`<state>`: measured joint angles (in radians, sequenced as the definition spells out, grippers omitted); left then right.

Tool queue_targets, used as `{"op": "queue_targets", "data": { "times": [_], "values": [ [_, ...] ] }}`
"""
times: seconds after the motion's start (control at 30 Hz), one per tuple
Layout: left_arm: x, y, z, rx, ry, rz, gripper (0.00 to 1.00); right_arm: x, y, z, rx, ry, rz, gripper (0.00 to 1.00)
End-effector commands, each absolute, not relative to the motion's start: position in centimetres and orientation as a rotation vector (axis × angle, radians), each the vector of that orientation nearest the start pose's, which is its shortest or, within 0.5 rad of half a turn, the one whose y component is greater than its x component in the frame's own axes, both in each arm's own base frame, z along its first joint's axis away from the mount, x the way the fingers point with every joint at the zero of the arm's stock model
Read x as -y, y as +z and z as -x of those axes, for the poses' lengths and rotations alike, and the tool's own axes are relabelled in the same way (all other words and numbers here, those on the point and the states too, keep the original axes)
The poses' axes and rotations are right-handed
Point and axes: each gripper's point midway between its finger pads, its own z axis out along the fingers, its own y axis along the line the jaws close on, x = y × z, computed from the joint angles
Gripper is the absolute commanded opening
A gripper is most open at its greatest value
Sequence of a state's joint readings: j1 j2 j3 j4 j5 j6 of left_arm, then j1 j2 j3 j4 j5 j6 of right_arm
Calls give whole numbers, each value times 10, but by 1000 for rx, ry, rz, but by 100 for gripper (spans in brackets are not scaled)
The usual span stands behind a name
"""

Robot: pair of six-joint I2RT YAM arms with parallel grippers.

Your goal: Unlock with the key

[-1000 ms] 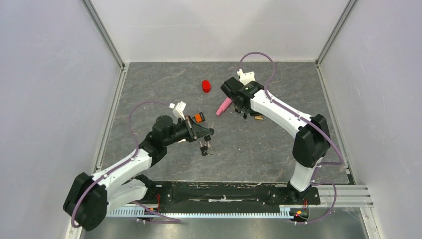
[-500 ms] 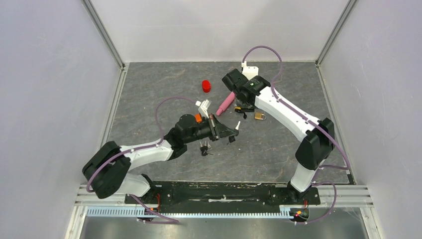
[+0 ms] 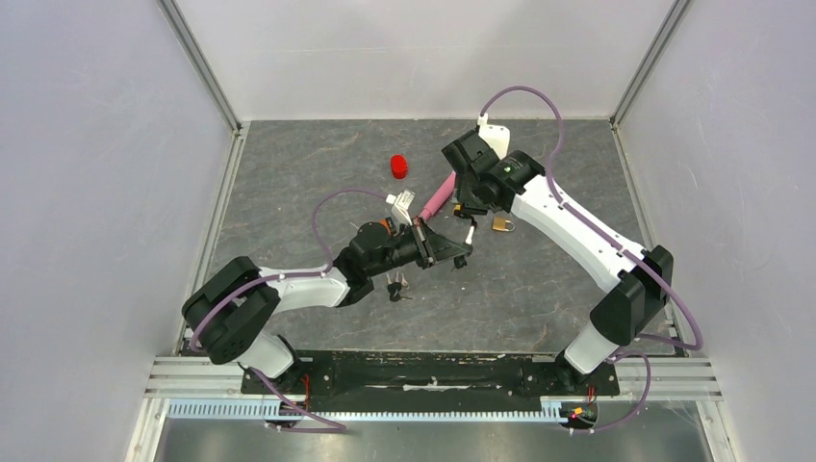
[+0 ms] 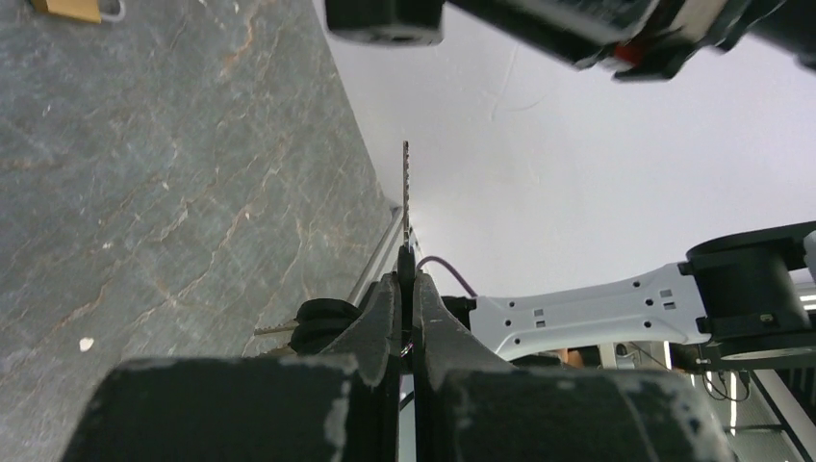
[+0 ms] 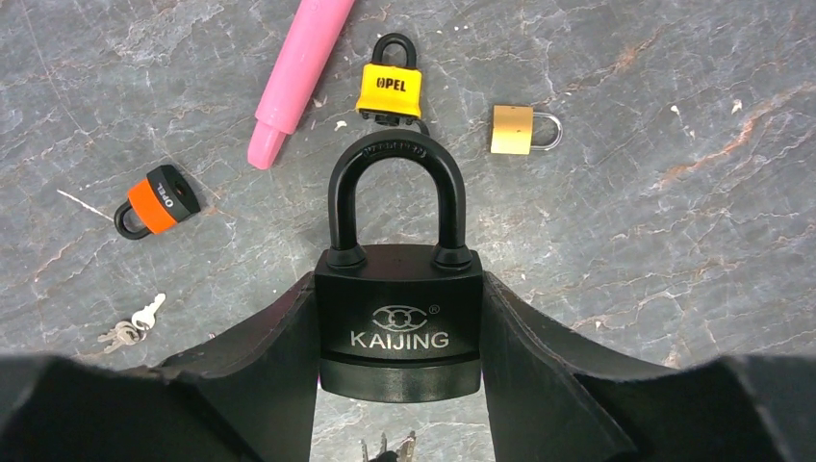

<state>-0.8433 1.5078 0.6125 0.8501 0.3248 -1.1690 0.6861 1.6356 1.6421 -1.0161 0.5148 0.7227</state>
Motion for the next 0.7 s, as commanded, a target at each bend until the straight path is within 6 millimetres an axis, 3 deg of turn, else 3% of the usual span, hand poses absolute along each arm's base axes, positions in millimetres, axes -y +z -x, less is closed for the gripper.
{"op": "queue_targets", "data": {
  "times": [0.0,0.37,0.67],
  "values": [
    [387,236,-236,-1774,-1767,79,2,-203,245,-340,-2298,87,-275,0],
    [394,236,-252,-1762,-1753,103,2,-191,261,-345,-2229,60,-321,0],
    [406,248,-274,-1746,-1766,45,2,-153,266,-364,-2196,21,-447,0]
  ]
}}
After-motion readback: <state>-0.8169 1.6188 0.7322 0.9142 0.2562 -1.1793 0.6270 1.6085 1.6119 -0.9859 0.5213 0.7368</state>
